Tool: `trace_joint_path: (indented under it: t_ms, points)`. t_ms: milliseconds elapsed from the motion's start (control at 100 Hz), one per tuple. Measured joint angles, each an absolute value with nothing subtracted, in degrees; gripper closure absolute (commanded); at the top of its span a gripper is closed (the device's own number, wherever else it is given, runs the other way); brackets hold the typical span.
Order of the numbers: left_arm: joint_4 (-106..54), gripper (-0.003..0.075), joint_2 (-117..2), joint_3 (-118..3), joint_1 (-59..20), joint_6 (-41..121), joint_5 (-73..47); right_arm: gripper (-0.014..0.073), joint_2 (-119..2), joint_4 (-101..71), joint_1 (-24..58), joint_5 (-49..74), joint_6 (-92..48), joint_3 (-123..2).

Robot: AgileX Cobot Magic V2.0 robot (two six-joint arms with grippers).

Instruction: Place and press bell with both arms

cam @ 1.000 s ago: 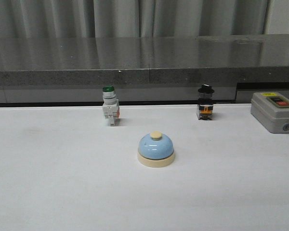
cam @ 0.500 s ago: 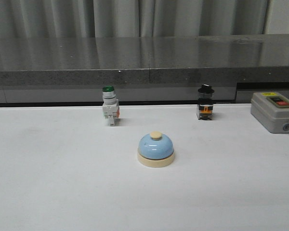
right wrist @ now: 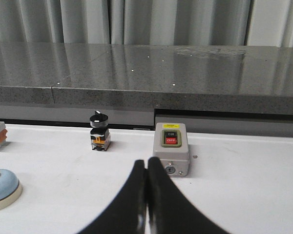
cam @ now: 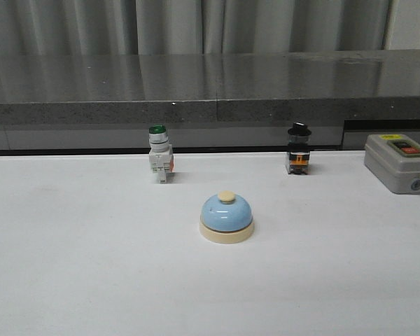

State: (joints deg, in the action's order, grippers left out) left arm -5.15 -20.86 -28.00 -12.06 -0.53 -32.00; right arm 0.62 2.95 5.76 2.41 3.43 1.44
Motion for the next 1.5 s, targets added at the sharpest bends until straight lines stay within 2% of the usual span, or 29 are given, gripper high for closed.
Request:
trace_joint_path:
  t_ms: [590, 880, 1200, 1500]
  points:
    - [-1.69, 0.0741, -20.86, -27.01, -11.82, -0.53, -29.70, 0.0654, 0.62, 2.95, 5.76, 2.41, 3.43, 1.44]
    - [0.00, 0.0741, -14.69, -16.07, -7.31, -0.53, -15.51, 0.0654, 0.62, 2.95, 5.76, 2.41, 3.43, 1.44]
    - [1.46, 0.0741, -0.22, -2.64, -5.50, -0.53, -10.29, 0.0654, 0.62, 2.95, 5.76, 2.41, 3.43, 1.44]
    - [1.46, 0.0741, 0.28, 0.02, -5.50, -0.53, -4.57, 0.0654, 0.62, 2.95, 5.76, 2.30, 3.43, 1.44]
